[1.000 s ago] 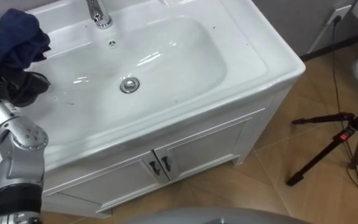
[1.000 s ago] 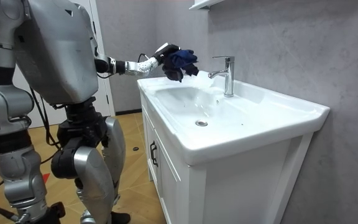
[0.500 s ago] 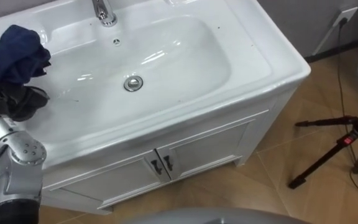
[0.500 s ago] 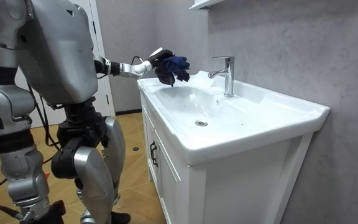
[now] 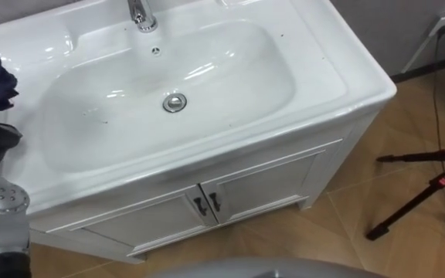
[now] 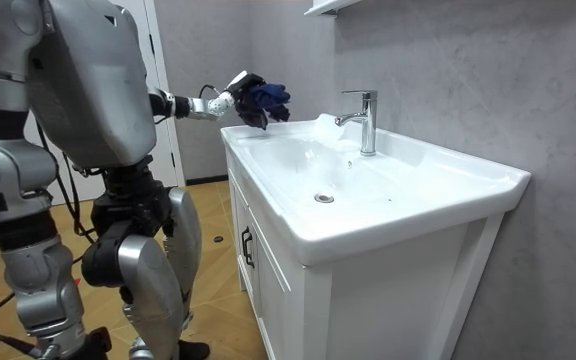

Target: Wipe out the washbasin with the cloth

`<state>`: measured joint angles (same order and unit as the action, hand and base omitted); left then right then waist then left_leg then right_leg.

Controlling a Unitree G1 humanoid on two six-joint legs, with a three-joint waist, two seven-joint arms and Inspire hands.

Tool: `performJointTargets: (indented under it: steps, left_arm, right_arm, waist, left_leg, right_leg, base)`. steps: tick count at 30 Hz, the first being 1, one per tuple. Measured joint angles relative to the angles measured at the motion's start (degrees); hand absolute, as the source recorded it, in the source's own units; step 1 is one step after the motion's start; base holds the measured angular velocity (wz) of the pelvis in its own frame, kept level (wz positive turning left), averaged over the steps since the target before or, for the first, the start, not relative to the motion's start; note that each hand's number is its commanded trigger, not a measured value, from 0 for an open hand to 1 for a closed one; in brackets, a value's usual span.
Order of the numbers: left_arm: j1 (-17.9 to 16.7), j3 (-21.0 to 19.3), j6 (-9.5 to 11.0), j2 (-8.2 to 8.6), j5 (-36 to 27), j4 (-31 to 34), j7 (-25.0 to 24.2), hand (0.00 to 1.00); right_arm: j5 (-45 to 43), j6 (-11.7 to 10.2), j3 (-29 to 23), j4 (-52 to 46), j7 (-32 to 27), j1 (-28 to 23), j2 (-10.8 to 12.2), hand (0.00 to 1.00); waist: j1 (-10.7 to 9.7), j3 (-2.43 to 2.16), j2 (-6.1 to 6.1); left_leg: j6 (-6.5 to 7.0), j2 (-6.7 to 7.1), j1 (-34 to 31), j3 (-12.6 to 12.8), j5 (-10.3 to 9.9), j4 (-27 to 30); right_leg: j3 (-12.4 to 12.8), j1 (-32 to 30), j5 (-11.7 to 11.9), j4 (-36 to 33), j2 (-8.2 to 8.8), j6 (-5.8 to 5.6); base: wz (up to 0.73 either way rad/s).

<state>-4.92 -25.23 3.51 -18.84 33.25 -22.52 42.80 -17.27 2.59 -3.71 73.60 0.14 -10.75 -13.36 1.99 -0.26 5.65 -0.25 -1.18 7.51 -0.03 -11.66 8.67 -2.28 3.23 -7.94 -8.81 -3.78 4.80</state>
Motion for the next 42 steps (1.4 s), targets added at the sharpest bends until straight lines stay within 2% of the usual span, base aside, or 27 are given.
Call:
performJointTargets:
  steps: [4,9,13,28,33,37,38,39,40,41,42]
  left_arm:
    - [0.0,-0.44,-1.4,0.0,0.03,0.0,0.3,1.0]
    - [-0.02,-0.57,-2.99,0.0,0.03,0.01,0.34,1.0]
    - [-0.02,-0.6,-3.59,0.0,0.16,0.02,0.26,1.0]
    - [-0.68,-1.85,-7.78,0.0,0.29,0.04,-1.0,1.0]
    - [-3.15,-1.86,-8.37,0.02,0.28,-0.02,-2.4,1.0]
    - [-3.65,-1.85,-8.49,0.02,0.28,-0.13,-3.31,1.0]
    - [-3.65,-1.85,-8.53,0.03,0.28,-0.21,-3.51,0.93]
    - [-3.65,-1.85,-8.54,0.03,0.28,-0.33,-3.54,0.51]
    - [-3.65,-1.85,-8.56,0.03,0.28,-0.41,-3.55,0.15]
    - [-3.65,-1.82,-8.57,0.03,0.28,-0.58,-3.55,0.0]
    - [-3.65,-1.77,-8.63,0.03,0.28,-0.71,-3.55,0.0]
  right_arm:
    - [0.88,0.07,0.0,-0.07,0.01,-0.64,0.0,0.0]
    - [1.19,1.26,0.0,-0.2,0.03,-0.67,0.01,0.0]
    - [1.18,1.84,0.01,-0.7,0.06,-0.79,0.02,0.0]
    - [0.68,4.91,-2.59,-2.58,0.89,-1.81,0.11,0.0]
    - [0.81,5.03,-3.2,-2.37,1.32,-2.08,0.11,0.0]
    - [0.82,5.02,-3.23,-2.43,1.3,-2.13,0.1,0.0]
    - [0.82,5.01,-3.23,-2.47,1.3,-2.1,0.1,0.0]
    - [0.89,5.02,-3.23,-2.54,1.29,-2.1,0.11,0.0]
    - [0.92,5.02,-3.23,-2.56,1.29,-2.08,0.11,0.0]
    - [0.93,5.02,-3.23,-2.57,1.28,-2.0,0.11,0.0]
    - [0.97,5.01,-3.21,-2.58,1.24,-1.9,0.1,0.0]
  waist:
    - [0.14,-0.04,0.14]
    - [0.13,-0.21,0.33]
    - [0.24,-0.29,0.38]
    - [0.5,-0.65,-0.22]
    - [0.61,-0.49,-0.43]
    - [0.88,-0.39,-0.71]
    - [0.91,-0.38,-0.74]
    - [0.98,-0.37,-0.73]
    - [0.99,-0.37,-0.7]
    - [0.99,-0.37,-0.62]
    - [1.01,-0.38,-0.48]
  left_leg:
    - [0.0,0.01,-0.07,0.01,0.0,-0.05]
    - [0.0,-0.01,-0.04,0.52,0.0,-0.06]
    - [0.0,-0.03,-0.06,0.88,0.0,-0.06]
    - [0.01,0.09,-0.36,-0.03,0.0,0.1]
    - [0.01,0.09,-0.4,-0.04,0.0,0.11]
    - [0.01,0.12,-0.62,-0.13,0.0,0.25]
    - [0.01,0.15,-0.78,-0.17,0.0,0.43]
    - [0.01,0.17,-0.85,-0.18,0.0,0.51]
    - [0.01,0.18,-0.86,-0.18,0.0,0.51]
    - [0.01,0.18,-0.9,-0.18,-0.01,0.51]
    - [0.02,0.18,-0.89,-0.18,-0.01,0.52]
  right_leg:
    - [-0.06,-0.1,0.03,0.03,0.03,-0.01]
    - [0.32,-0.21,0.03,0.03,0.0,-0.01]
    - [0.32,-0.24,0.03,0.0,0.02,-0.02]
    - [-0.9,-0.22,0.01,-0.07,0.32,-0.05]
    - [-1.02,-0.22,0.0,-0.06,0.33,-0.05]
    - [-1.16,-0.25,0.0,-0.03,0.39,-0.05]
    - [-1.29,-0.25,0.0,-0.01,0.44,-0.06]
    - [-1.37,-0.26,-0.01,-0.03,0.49,-0.07]
    - [-1.45,-0.26,-0.02,-0.05,0.51,-0.08]
    - [-1.61,-0.26,-0.03,-0.08,0.55,-0.11]
    - [-1.62,-0.25,-0.03,-0.07,0.54,-0.11]
  base:
    - [0.0]
    - [-0.04]
    - [-0.02]
    - [0.04]
    - [0.0]
    - [0.01]
    - [0.04]
    - [0.04]
    - [0.05]
    - [0.04]
    - [0.04]
